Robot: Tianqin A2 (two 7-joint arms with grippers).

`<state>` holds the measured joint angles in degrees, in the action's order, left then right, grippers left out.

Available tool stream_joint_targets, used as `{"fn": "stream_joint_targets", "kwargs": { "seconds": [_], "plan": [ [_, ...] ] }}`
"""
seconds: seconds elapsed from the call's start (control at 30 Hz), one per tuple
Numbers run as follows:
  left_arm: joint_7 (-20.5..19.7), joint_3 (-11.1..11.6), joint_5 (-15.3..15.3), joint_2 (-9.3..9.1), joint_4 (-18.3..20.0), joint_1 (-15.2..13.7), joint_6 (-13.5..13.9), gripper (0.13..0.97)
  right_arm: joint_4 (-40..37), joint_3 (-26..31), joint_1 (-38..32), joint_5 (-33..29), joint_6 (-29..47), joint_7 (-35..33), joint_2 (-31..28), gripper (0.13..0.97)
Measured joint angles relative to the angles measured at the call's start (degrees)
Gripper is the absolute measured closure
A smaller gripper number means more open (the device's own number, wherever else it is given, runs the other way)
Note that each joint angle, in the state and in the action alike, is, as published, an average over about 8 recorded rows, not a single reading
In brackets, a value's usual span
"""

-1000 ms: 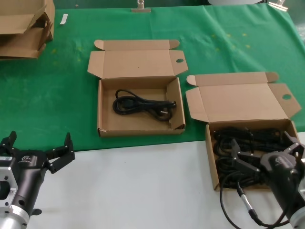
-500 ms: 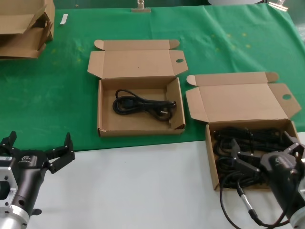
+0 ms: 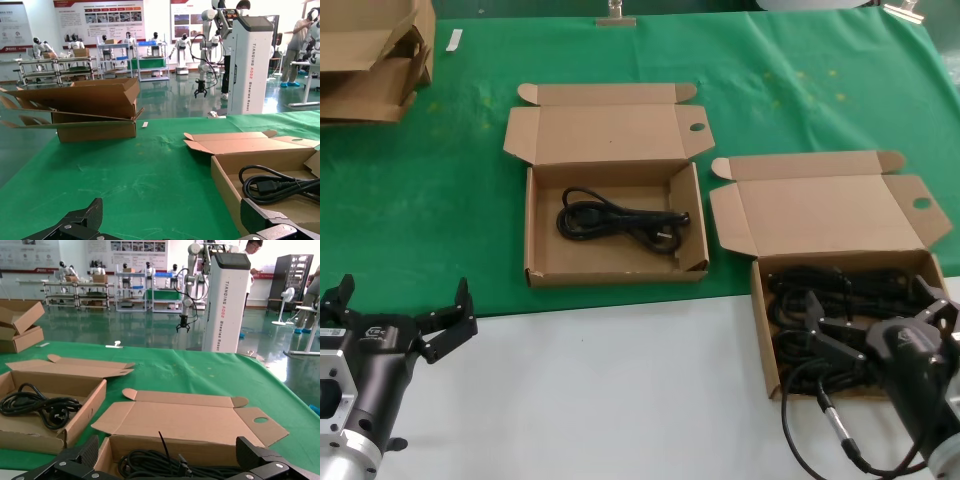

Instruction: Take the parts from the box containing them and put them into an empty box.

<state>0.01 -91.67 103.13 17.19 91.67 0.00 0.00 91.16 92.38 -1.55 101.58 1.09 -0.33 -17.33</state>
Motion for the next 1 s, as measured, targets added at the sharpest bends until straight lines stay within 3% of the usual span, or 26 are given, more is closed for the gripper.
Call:
{"fn": "stream_joint_targets", "kwargs": {
  "seconds": [1.0],
  "plan": [
    [0.0, 0.0, 0.0, 0.0, 0.0, 0.0, 0.0, 0.132, 0.0, 0.0, 0.0, 0.0, 0.0, 0.0, 0.0, 0.129]
  ]
}}
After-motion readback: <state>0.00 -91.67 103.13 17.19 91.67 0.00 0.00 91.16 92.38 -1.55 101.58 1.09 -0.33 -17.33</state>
